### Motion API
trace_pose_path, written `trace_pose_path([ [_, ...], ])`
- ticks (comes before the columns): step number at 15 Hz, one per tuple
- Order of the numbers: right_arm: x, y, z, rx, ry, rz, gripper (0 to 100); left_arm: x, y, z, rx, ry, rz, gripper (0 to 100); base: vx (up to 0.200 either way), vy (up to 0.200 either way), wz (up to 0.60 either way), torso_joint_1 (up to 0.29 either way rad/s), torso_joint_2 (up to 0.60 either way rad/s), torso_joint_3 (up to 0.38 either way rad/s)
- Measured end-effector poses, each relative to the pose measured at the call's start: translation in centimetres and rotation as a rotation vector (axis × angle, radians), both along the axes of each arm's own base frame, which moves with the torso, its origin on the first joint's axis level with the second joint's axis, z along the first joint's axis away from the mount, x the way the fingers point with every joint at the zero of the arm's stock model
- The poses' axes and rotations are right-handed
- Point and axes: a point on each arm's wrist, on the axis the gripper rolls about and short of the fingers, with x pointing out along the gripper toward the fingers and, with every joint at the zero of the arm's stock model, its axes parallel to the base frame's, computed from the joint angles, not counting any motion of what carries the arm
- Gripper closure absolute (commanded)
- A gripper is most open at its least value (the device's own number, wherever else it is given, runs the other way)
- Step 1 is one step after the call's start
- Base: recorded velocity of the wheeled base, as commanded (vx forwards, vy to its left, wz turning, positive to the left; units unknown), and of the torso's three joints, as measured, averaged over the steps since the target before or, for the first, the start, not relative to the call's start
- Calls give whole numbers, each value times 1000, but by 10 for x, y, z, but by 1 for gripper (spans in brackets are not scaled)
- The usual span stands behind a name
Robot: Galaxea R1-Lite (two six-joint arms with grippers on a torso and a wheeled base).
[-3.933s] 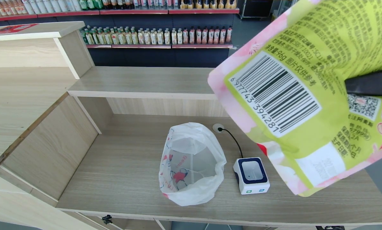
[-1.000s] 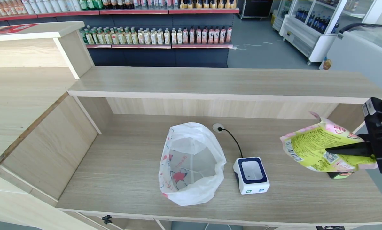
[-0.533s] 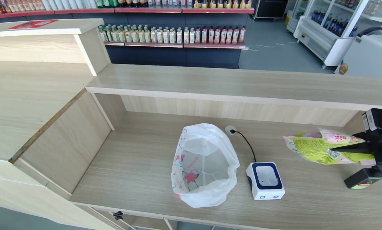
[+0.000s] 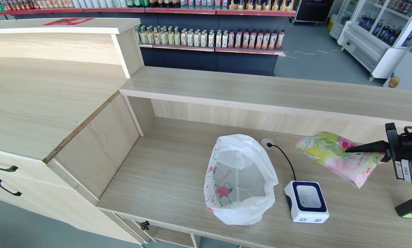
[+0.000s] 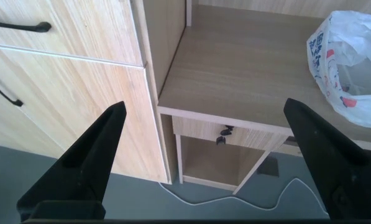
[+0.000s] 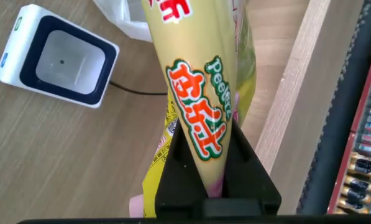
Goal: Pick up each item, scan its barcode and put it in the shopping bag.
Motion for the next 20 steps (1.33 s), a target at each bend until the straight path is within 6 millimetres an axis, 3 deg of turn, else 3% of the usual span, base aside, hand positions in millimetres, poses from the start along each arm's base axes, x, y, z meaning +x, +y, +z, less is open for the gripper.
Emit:
trace_pose_path([
  [4,-15,-9,-25,32,80,-30,100,0,0,0,0,-1,-1,0,0,0,0,0,0,0],
  [9,-15,-13,-50,-1,2,-35,100,0,0,0,0,-1,-1,0,0,0,0,0,0,0],
  [20,-15,-13,-78,-72,-31,57,100,0,0,0,0,-1,-1,0,0,0,0,0,0,0],
])
